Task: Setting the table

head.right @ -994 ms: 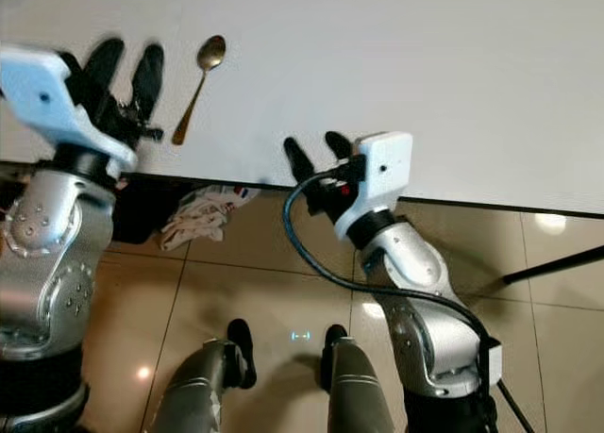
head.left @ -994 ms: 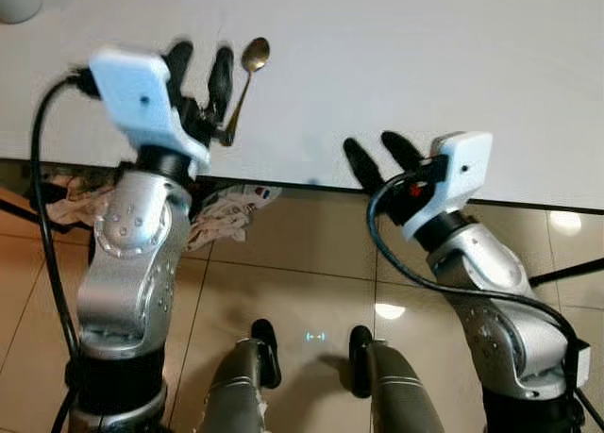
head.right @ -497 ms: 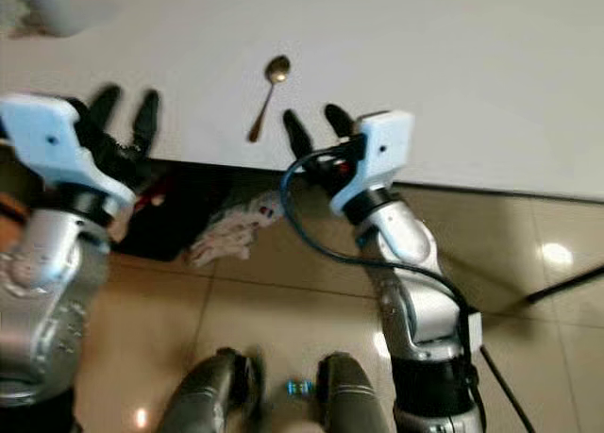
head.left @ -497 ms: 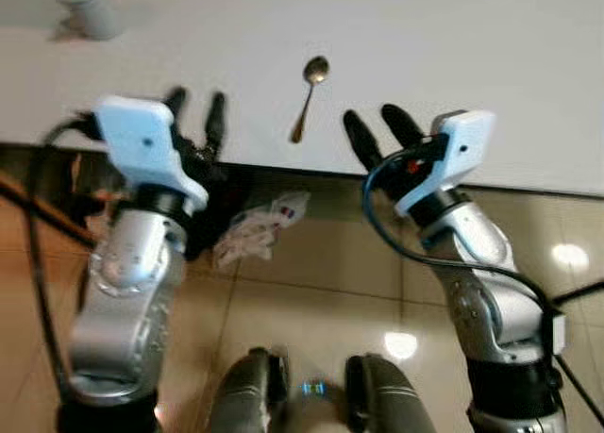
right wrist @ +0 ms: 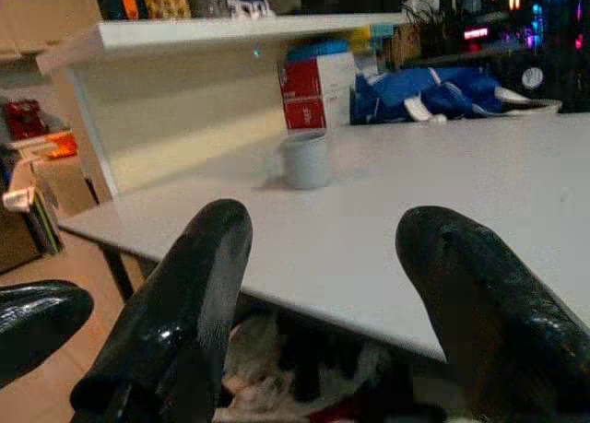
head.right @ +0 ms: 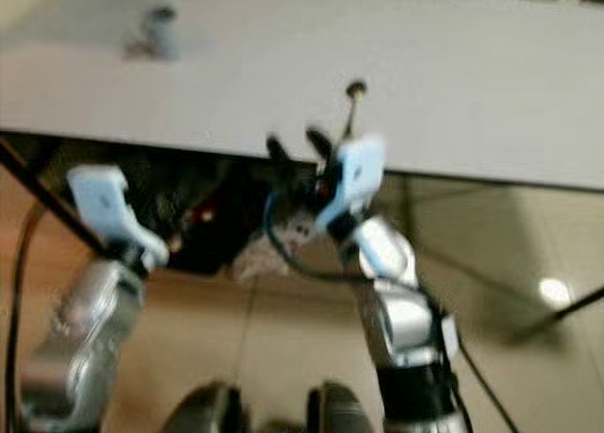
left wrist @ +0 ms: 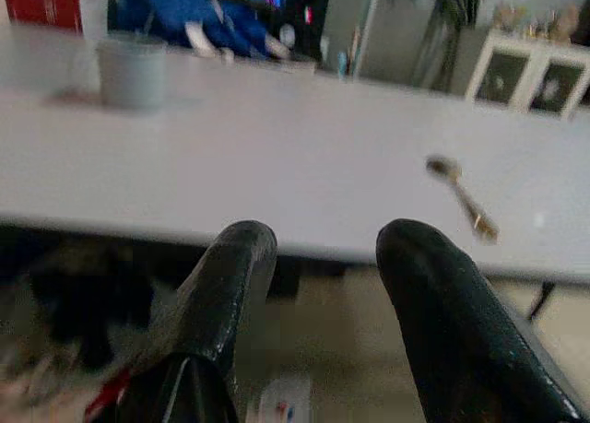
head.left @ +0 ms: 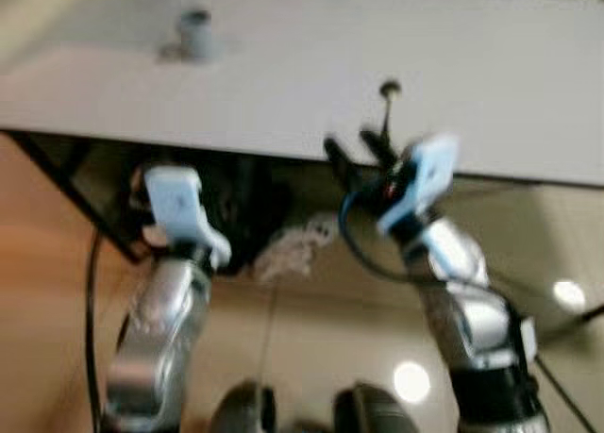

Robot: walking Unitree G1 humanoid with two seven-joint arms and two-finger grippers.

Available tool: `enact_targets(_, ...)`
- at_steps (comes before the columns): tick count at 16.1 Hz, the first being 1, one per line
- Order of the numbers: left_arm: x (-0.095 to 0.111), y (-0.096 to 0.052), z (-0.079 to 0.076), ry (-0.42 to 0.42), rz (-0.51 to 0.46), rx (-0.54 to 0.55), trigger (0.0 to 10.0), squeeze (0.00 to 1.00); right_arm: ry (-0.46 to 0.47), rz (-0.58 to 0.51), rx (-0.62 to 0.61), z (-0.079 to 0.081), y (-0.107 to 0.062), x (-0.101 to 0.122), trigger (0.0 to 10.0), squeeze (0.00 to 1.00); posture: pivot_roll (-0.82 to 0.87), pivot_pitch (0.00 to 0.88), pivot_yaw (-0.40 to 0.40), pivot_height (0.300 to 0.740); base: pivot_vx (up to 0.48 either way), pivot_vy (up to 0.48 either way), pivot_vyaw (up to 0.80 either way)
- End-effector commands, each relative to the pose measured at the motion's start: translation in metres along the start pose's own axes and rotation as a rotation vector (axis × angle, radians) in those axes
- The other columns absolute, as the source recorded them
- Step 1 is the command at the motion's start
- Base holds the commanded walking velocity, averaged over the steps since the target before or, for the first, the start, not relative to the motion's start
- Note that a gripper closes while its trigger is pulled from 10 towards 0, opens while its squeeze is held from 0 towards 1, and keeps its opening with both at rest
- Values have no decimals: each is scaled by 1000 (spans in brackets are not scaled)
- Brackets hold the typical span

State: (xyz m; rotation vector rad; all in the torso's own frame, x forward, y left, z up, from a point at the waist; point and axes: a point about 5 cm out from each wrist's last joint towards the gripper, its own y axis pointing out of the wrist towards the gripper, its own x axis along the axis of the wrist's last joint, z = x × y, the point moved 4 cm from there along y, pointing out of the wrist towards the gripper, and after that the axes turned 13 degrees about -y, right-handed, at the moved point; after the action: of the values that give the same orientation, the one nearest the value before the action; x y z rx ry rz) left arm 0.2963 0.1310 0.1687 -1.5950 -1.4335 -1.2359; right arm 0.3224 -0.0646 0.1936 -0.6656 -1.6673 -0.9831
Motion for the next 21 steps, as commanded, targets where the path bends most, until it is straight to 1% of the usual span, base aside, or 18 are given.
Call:
enact_targets(1, -5, -2, 3, 16, 7, 5, 10000, 0, -9, 6, 24, 7, 1, -5, 10000, 0, -108, 100, 4, 740, 0, 480, 0)
enact_targets(2, -21, -7, 6, 6, 45, 25, 10000, 0, -32, 57, 29, 10, -5, -22, 10000, 0, -108, 100, 0, 740, 0, 480, 0)
enact_targets(3, -28, -10, 7, 0, 55, 31, 10000, 0, -44, 94, 20, 9, -10, -32, 10000, 0, -106, 97, -1, 740, 0, 480, 0)
enact_targets(6, -32, -9, 6, 0, 54, 33, 10000, 0, -66, 135, 10, 7, -14, -46, 10000, 0, -103, 96, -4, 740, 0, 480, 0)
enact_targets(8, -32, -7, 5, 11, 44, 25, 10000, 0, -80, 138, 8, 8, -14, -49, 10000, 0, -101, 94, -5, 740, 0, 480, 0)
enact_targets(10, -32, -6, 3, 33, 32, 15, 10000, 0, -87, 125, 12, 10, -11, -48, 10000, 0, -98, 94, -6, 740, 0, 480, 0)
enact_targets(11, -30, -6, 3, 25, 17, 29, 10000, 0, -86, 116, 13, 11, -9, -45, 10000, 0, -98, 93, -6, 740, 0, 454, 0)
enact_targets(13, -27, -7, 1, 17, -5, 20, 10000, 0, -89, 116, 16, 12, -7, -44, 10000, 0, -97, 97, -6, 740, 0, 0, 0)
enact_targets(15, -31, -11, 3, 33, 12, 25, 10000, 0, -33, 135, 60, 15, -7, -47, 10000, 0, -92, 100, -12, 740, 0, 0, 0)
enact_targets(16, -31, -12, 4, 36, 13, 29, 10000, 0, -52, 139, 70, 15, -8, -48, 10000, 0, -90, 103, -16, 740, 450, 0, 681)
enact_targets(17, -32, -14, 5, 33, 14, 34, 10000, 0, -99, 155, 93, 17, -8, -52, 10000, 0, -85, 109, -19, 740, 480, 0, 669)
enact_targets(18, -35, -18, 5, 25, 18, 34, 10000, 0, -86, 154, 110, 21, -8, -53, 10000, 0, -80, 111, -23, 740, 480, 0, 719)
enact_targets(19, -37, -20, 6, 25, 28, 34, 10000, 0, -85, 161, 119, 23, -8, -53, 10000, 0, -79, 116, -21, 740, 480, 0, 0)
enact_targets(20, -38, -21, 6, 24, 30, 33, 10000, 0, -91, 165, 123, 22, -8, -53, 10000, 0, -78, 116, -23, 740, 480, 0, 0)
enact_targets(21, -38, -22, 3, 25, 34, 24, 10000, 0, -203, 195, 137, 19, -10, -59, 10000, 0, -73, 118, -23, 740, 480, 0, 800)
